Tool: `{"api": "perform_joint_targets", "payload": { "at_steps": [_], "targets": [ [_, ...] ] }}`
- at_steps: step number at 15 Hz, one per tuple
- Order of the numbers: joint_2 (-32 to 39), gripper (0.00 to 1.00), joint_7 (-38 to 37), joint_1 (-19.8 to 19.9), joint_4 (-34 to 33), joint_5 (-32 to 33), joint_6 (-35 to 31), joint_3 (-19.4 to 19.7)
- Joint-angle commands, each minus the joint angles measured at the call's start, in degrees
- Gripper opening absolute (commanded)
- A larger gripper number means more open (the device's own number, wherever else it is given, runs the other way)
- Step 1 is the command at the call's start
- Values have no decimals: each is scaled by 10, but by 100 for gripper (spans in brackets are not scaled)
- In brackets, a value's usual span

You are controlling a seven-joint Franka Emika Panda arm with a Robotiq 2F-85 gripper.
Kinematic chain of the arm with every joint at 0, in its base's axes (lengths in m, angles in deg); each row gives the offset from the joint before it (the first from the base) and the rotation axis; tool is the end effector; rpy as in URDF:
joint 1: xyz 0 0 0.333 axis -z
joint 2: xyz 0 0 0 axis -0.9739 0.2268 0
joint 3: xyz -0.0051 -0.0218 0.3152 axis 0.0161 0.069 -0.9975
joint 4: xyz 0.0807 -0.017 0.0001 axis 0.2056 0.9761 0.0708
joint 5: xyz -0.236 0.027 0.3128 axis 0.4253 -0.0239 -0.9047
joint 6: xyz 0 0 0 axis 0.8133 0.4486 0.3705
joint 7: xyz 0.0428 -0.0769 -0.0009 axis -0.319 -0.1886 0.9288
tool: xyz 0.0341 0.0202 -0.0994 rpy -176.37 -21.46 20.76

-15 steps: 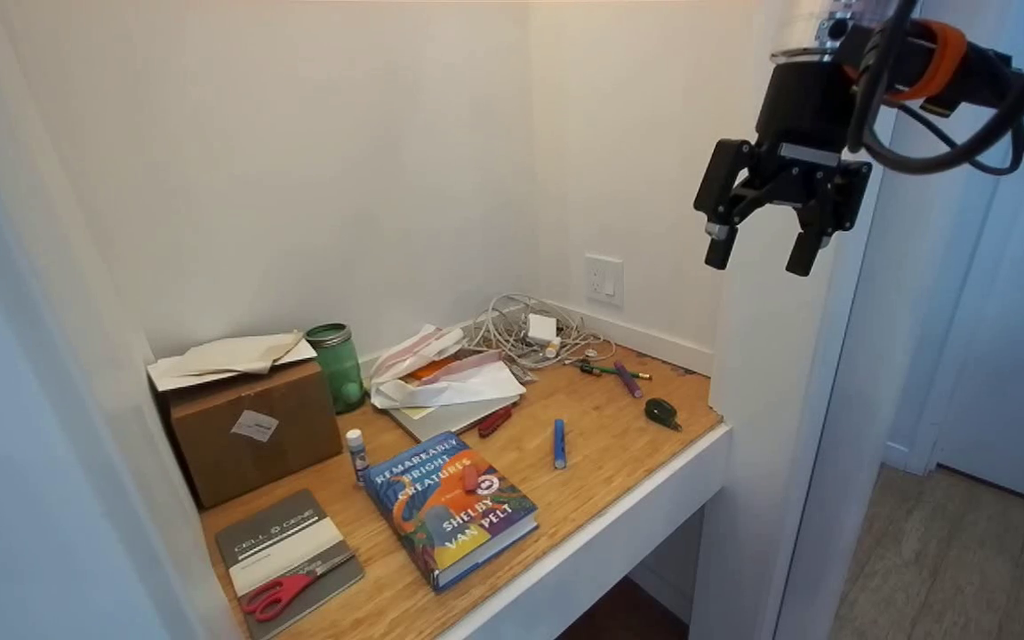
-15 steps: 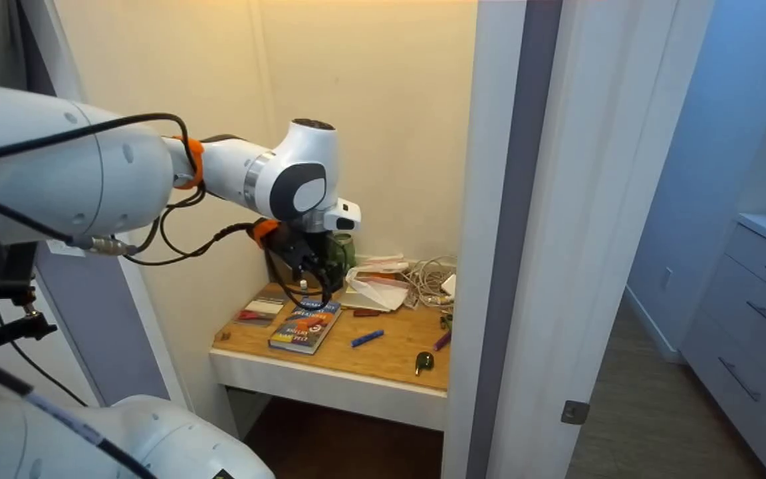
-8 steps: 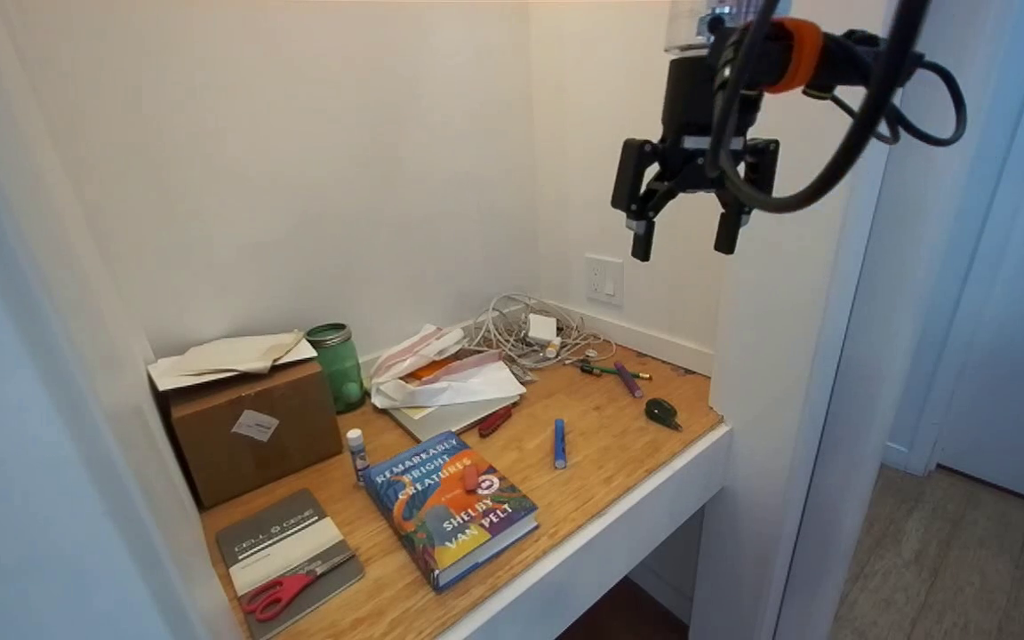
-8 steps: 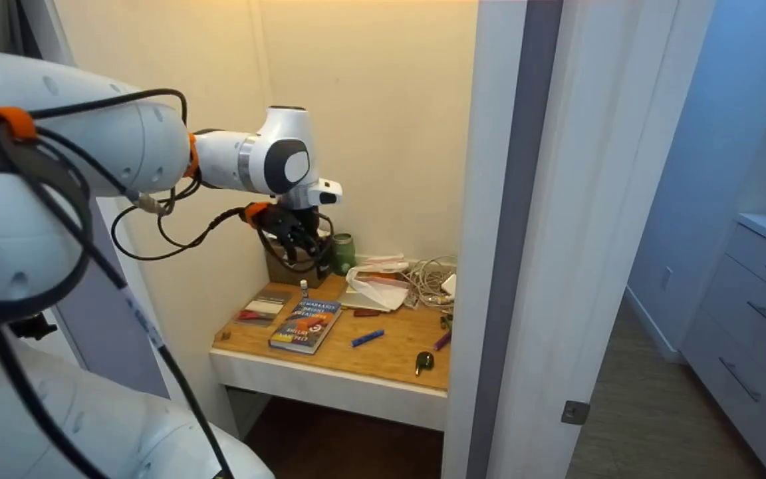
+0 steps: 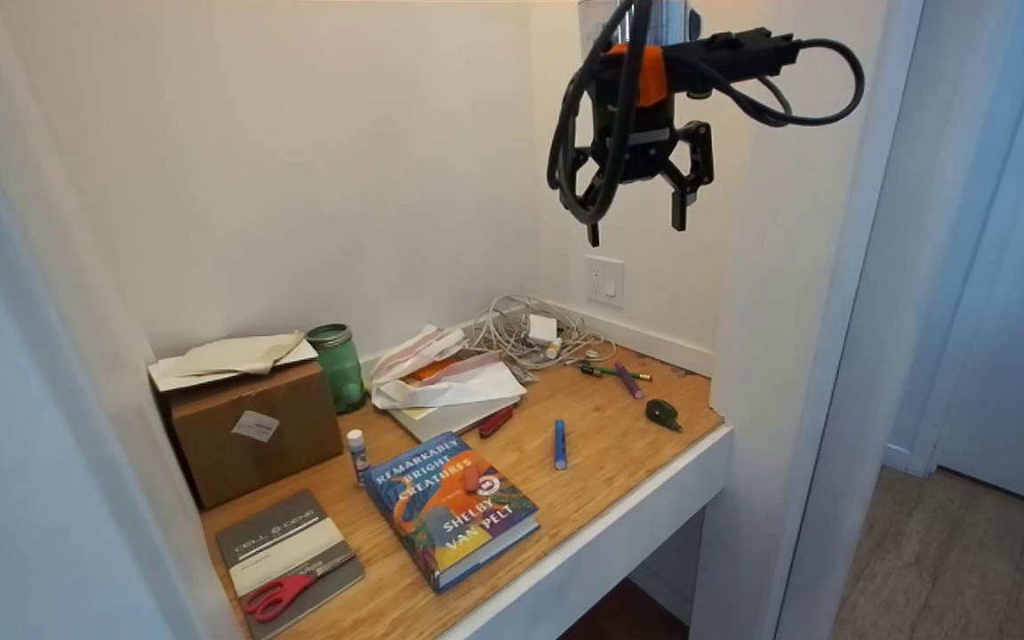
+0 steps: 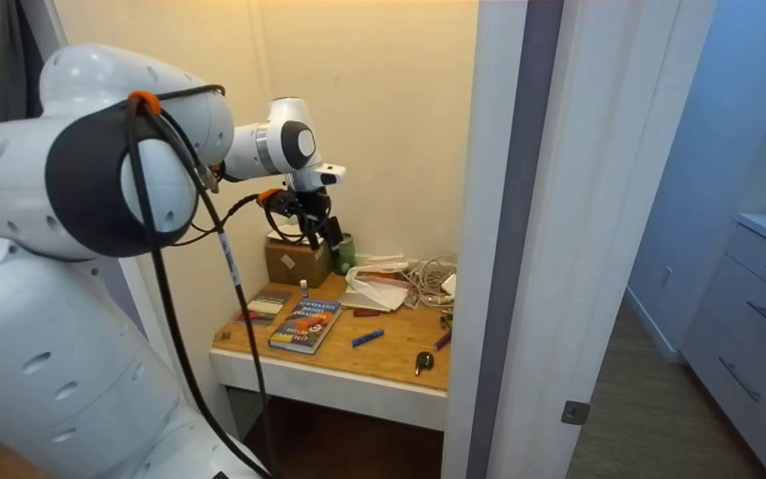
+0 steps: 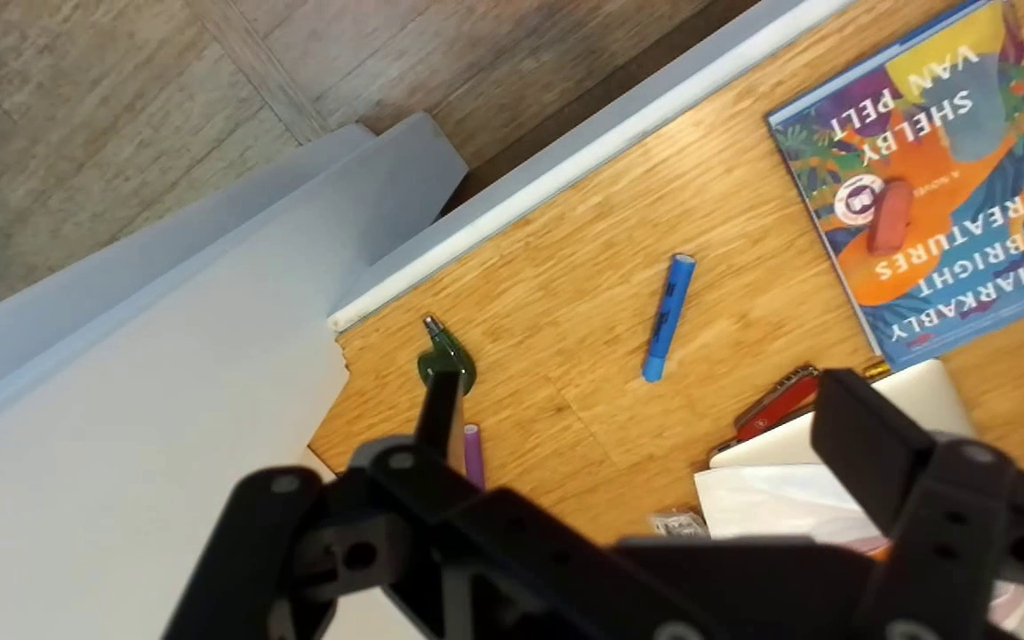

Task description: Put the blue marker upright

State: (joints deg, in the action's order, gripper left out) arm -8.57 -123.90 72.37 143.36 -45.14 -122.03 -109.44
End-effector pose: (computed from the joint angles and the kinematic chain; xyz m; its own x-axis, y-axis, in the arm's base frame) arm 0.4497 0.2151 0.5237 0.9596 -0.2486 0.1320 -0.2637 -0.9580 0.1128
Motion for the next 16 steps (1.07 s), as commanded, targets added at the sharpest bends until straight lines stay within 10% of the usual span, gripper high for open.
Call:
{"api": "perform_joint_targets", "payload": {
  "at_steps": [1,16],
  "targets": [
    [2,100,-3,-19,0,4,1,18],
    [132,100,63,-24,-92,-23,3,54]
  ]
}}
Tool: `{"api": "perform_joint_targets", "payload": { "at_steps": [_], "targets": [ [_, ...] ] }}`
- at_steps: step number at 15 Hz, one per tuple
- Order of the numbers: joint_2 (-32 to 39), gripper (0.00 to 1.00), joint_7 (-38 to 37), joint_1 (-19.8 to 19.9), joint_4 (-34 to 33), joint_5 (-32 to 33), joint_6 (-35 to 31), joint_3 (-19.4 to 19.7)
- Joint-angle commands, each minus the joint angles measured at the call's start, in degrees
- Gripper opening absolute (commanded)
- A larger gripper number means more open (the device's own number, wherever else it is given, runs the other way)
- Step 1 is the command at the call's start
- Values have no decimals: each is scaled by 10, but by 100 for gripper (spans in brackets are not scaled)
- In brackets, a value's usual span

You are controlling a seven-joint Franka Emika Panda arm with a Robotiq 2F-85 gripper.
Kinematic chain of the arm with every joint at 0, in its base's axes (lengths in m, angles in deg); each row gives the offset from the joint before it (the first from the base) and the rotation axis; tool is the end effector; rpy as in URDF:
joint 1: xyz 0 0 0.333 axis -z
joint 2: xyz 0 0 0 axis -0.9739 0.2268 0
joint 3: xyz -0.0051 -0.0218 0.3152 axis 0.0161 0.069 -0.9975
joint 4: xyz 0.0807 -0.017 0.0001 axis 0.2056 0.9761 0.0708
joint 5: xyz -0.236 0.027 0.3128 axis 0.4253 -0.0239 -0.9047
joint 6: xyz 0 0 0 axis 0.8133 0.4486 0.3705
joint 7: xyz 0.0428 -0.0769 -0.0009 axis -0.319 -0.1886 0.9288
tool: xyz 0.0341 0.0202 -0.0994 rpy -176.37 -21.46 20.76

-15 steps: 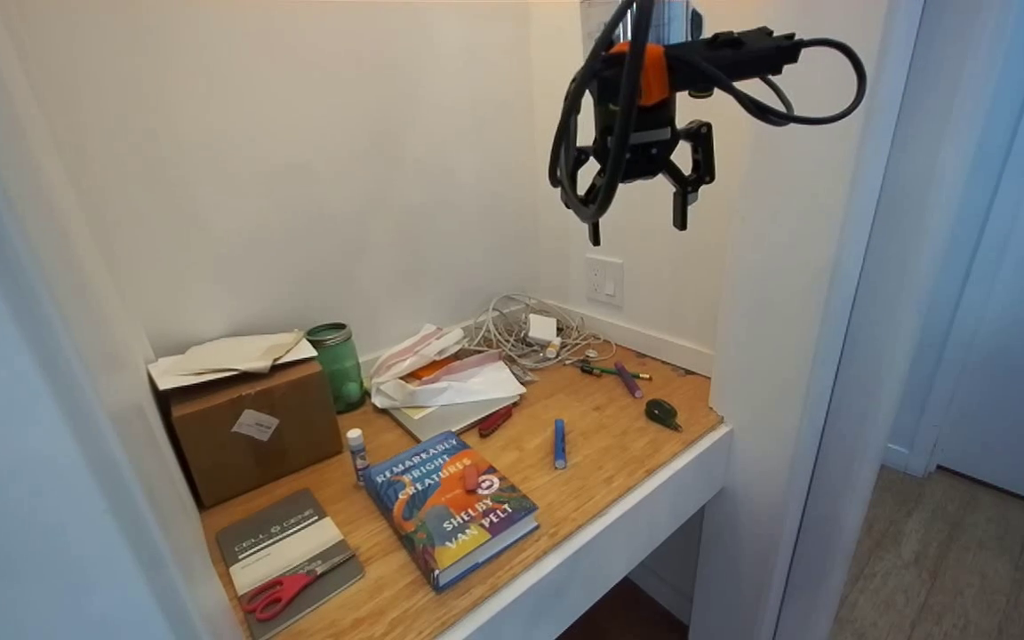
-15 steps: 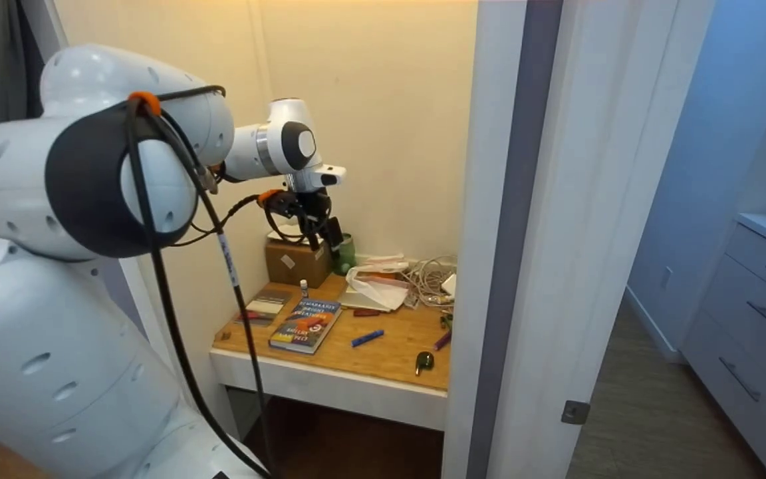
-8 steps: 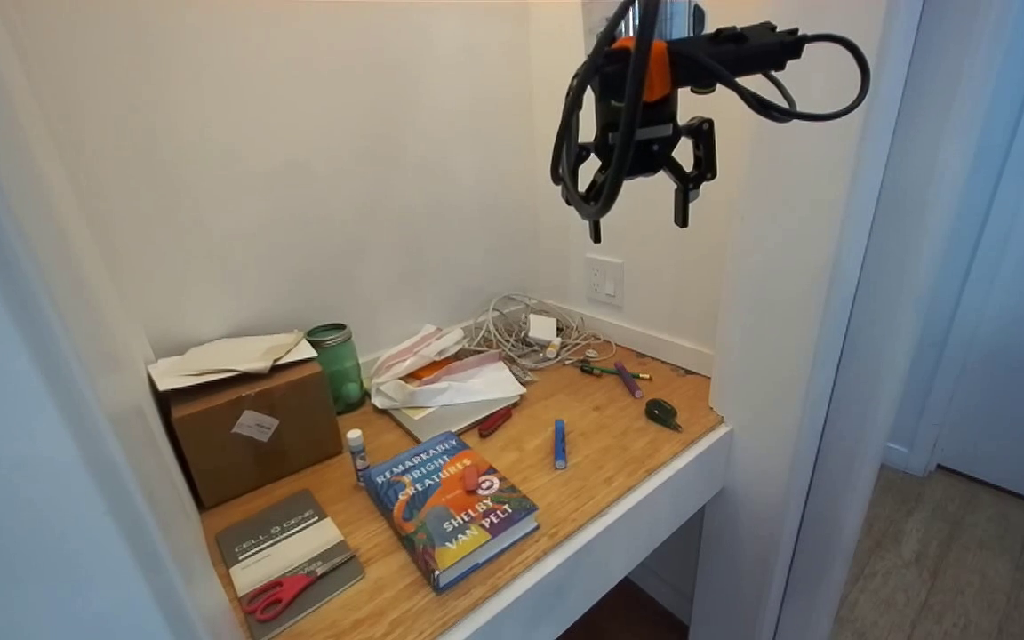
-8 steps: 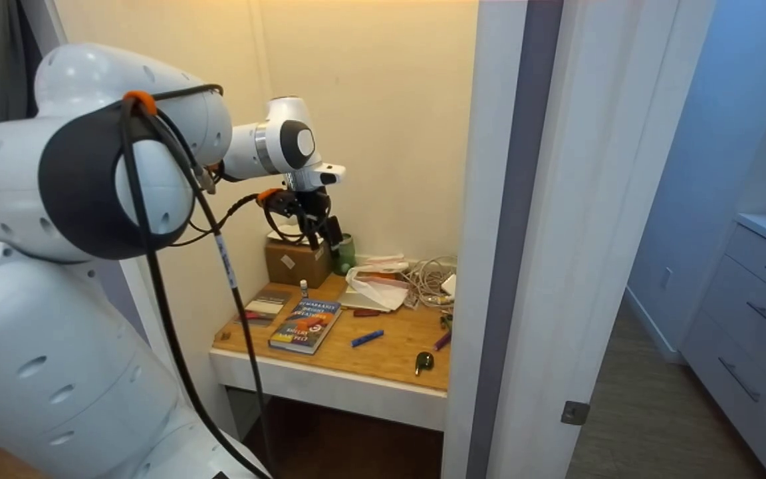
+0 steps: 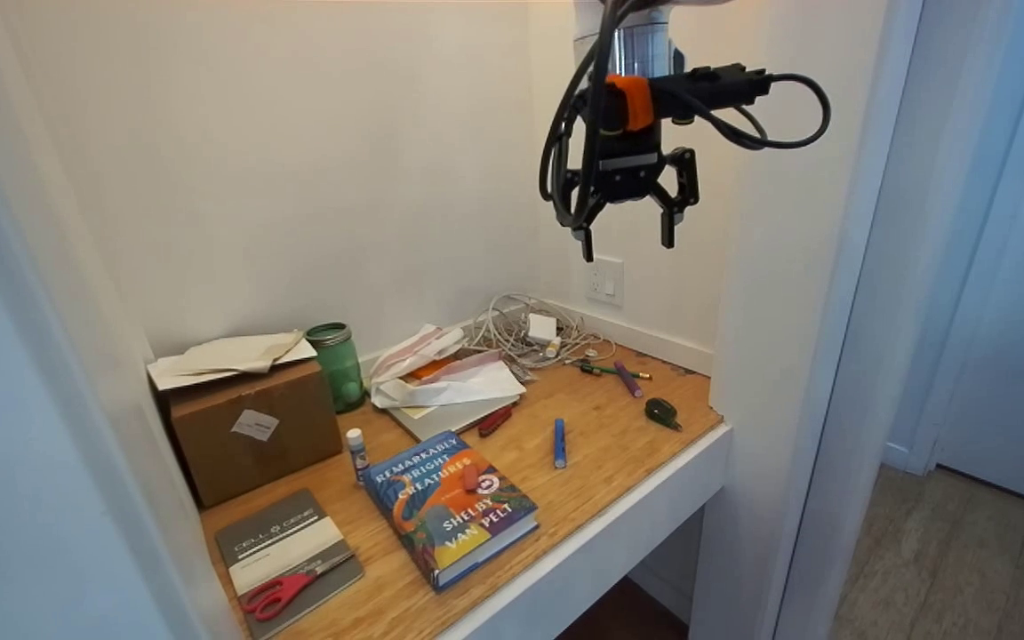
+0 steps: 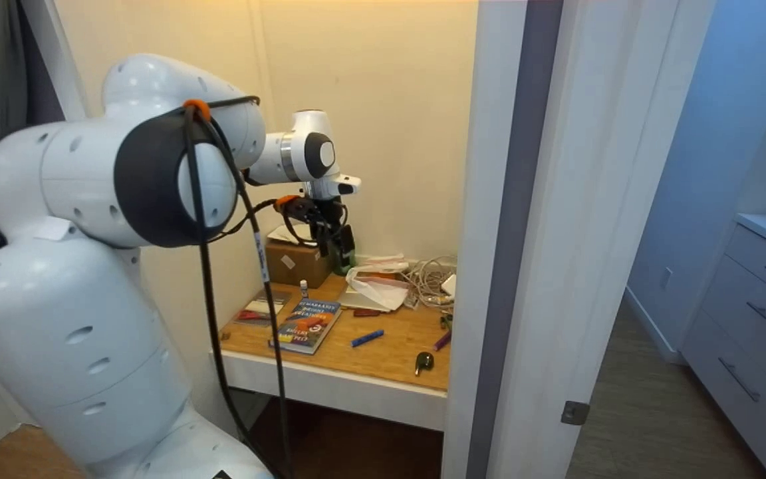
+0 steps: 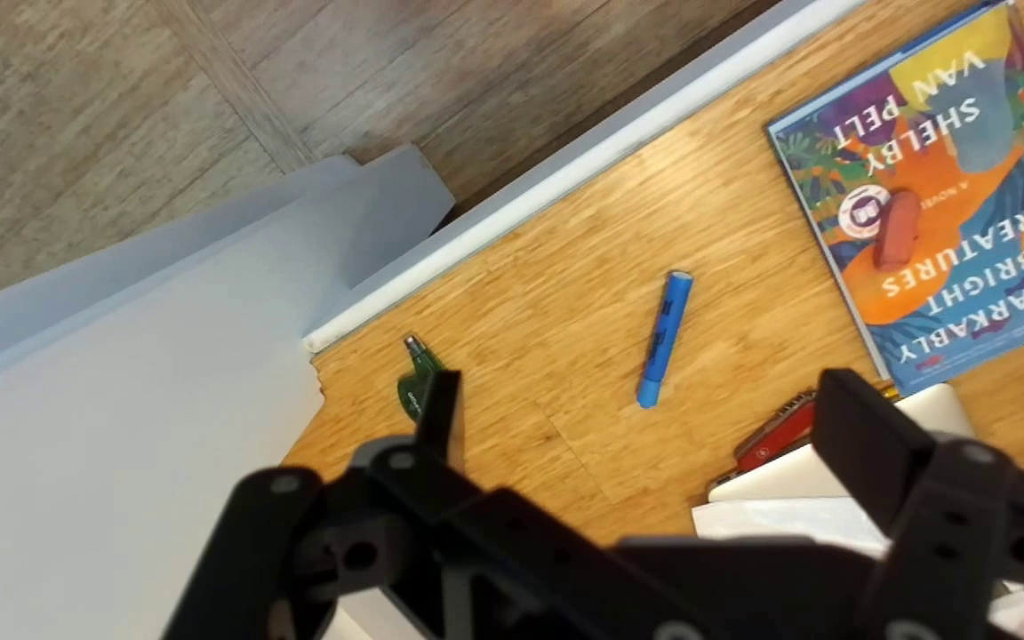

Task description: Put the blue marker upright

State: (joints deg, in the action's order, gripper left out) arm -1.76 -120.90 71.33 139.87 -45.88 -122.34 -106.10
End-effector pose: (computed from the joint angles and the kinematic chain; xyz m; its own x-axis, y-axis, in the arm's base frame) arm 0.4868 0.2030 0.4971 0.9692 -0.2398 0.0562 -0.2444 -0.9647 0.0983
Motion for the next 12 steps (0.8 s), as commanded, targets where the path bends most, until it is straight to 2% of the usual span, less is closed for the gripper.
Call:
{"api": "perform_joint_targets", "payload": {
  "at_steps": [1,12],
  "targets": [
    [90,100,42,-16,-76,-17,10,24],
    [316,100,82,-72,-233,-24,6,71]
  ]
}}
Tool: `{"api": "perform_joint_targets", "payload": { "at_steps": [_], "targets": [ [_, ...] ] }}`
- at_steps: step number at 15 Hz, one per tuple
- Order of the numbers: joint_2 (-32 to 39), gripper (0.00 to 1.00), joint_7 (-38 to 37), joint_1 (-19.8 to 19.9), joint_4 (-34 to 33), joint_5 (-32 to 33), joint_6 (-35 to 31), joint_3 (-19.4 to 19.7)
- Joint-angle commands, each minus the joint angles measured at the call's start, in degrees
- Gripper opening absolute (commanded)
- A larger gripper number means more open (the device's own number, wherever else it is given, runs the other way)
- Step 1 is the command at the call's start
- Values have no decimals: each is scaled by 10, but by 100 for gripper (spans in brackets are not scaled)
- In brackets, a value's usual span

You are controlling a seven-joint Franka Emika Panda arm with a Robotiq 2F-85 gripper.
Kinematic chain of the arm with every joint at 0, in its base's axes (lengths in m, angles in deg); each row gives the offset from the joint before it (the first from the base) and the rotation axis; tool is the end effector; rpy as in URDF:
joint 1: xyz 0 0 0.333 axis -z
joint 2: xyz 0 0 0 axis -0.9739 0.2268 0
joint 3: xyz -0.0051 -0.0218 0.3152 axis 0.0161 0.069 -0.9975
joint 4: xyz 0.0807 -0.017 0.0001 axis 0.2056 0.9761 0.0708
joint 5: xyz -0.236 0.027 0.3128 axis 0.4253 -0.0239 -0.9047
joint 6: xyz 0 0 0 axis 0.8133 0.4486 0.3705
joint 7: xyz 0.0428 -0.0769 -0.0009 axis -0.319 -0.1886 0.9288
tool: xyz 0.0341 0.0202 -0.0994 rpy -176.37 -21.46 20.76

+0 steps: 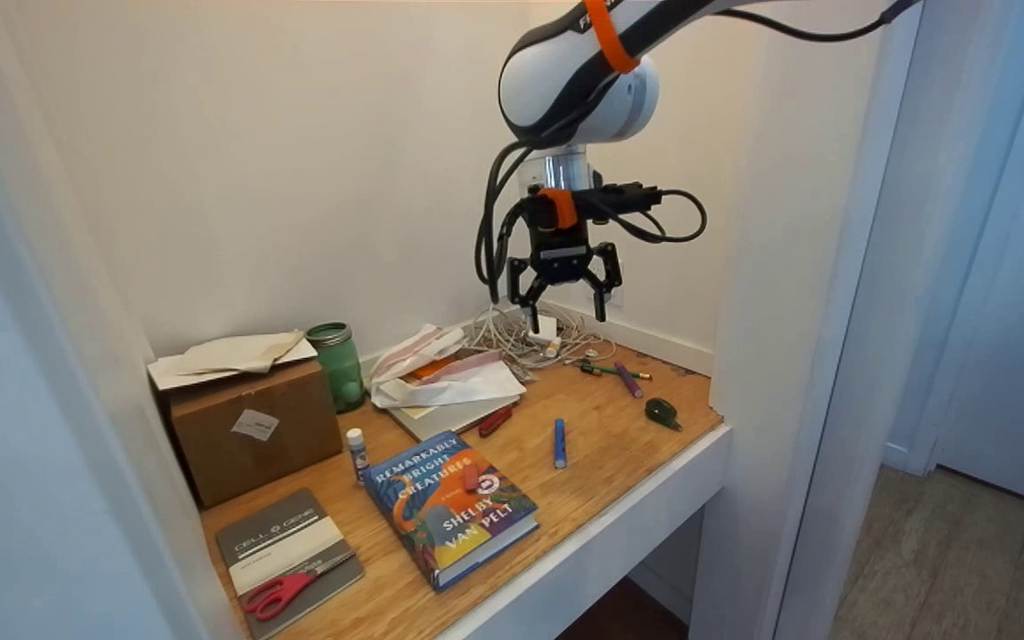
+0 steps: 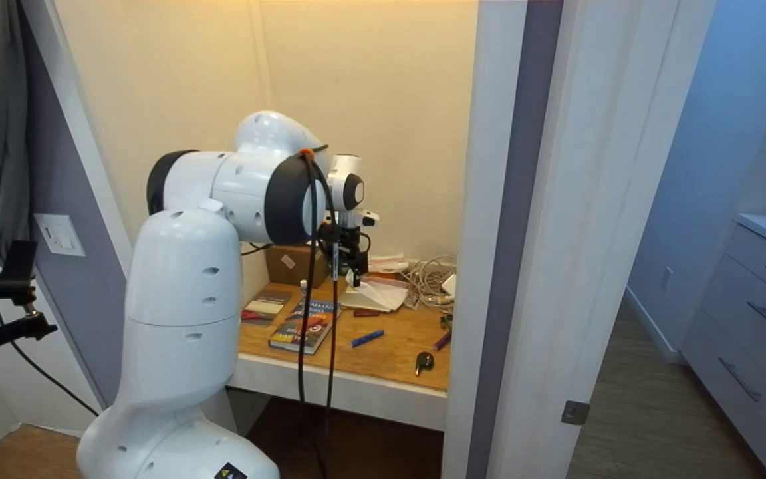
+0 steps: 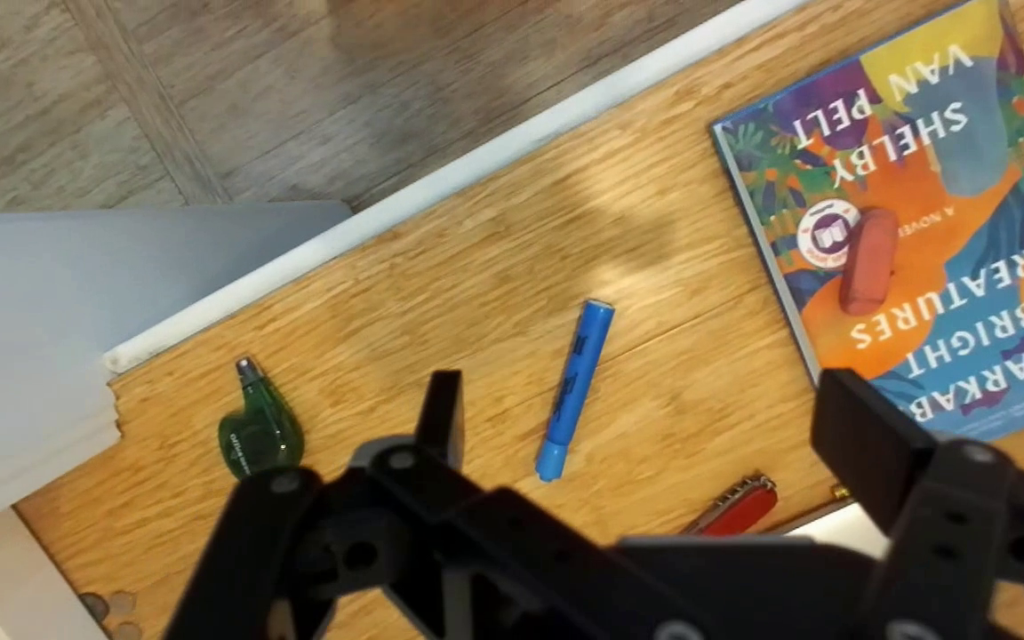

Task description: Put the blue marker upright

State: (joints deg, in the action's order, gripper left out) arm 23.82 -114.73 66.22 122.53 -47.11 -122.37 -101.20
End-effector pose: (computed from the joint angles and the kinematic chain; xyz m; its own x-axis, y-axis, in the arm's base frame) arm 0.5890 0.2333 0.3837 0.9809 -0.1448 -0.1299 -0.1373 -0.9884 0.0651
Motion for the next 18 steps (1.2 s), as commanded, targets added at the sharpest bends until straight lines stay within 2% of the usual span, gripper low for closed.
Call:
{"api": "perform_joint_targets", "payload": {
  "at_steps": [1,2,3,11,18],
  "targets": [
    [74,100,25,-25,-66,-12,3,26],
    [88,100,31,-28,-76,-14,2,31],
    [53,100,19,-32,-38,-10,1,37],
    [61,100,19,-39,-43,-8,1,45],
    [166,100,99,-11,-127,-68,48,59]
  ]
}}
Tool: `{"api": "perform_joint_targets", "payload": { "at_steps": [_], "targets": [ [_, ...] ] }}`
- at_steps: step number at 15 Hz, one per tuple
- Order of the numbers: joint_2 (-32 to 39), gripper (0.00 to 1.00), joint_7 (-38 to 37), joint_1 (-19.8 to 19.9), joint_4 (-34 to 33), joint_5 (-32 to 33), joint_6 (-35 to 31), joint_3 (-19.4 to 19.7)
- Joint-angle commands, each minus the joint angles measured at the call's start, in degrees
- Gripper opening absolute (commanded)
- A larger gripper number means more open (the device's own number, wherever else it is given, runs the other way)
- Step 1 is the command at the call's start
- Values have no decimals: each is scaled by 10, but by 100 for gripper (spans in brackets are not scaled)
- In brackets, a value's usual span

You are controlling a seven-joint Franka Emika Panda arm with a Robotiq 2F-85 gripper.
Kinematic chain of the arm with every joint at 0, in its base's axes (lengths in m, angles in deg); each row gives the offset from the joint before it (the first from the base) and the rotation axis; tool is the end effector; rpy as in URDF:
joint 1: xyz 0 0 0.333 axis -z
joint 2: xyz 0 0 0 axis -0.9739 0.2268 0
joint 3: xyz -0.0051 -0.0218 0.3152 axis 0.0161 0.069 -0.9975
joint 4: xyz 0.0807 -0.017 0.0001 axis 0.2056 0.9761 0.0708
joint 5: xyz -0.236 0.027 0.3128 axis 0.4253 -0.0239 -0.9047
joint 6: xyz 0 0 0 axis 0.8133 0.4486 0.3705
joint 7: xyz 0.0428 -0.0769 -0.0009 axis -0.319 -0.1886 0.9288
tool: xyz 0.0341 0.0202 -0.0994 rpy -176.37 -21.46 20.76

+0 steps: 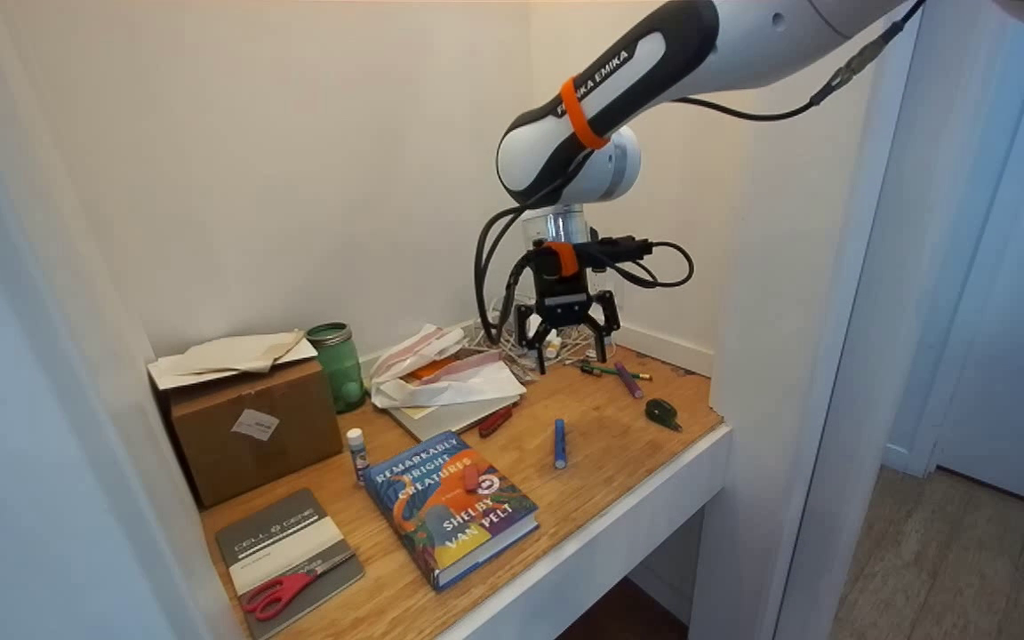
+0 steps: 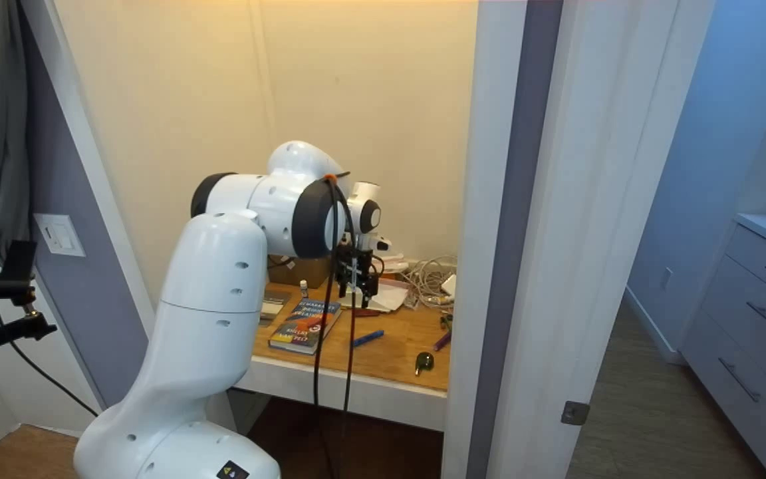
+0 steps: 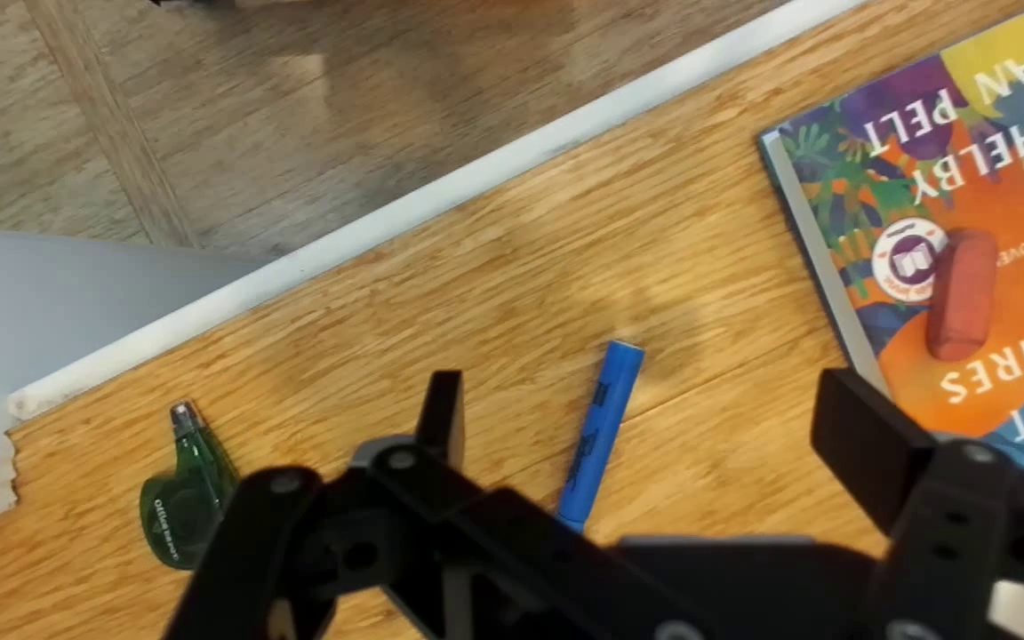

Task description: Put the blue marker upright

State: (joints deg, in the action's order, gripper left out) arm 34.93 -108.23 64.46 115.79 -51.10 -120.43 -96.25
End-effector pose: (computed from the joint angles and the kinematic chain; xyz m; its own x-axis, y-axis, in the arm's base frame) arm 0.6237 0.2152 0.3056 0.9581 -0.1164 -0.2618 -0.1074 -0.9930 0.0486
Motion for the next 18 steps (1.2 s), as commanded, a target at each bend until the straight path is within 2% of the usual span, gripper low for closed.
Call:
{"api": "perform_joint_targets", "payload": {
  "at_steps": [1,7,18],
  "targets": [
    [69,100,44,10,-68,-35,29,11],
    [158,100,89,28,-140,-87,59,7],
    [223,100,73,34,-195,-133,14,12]
  ]
}}
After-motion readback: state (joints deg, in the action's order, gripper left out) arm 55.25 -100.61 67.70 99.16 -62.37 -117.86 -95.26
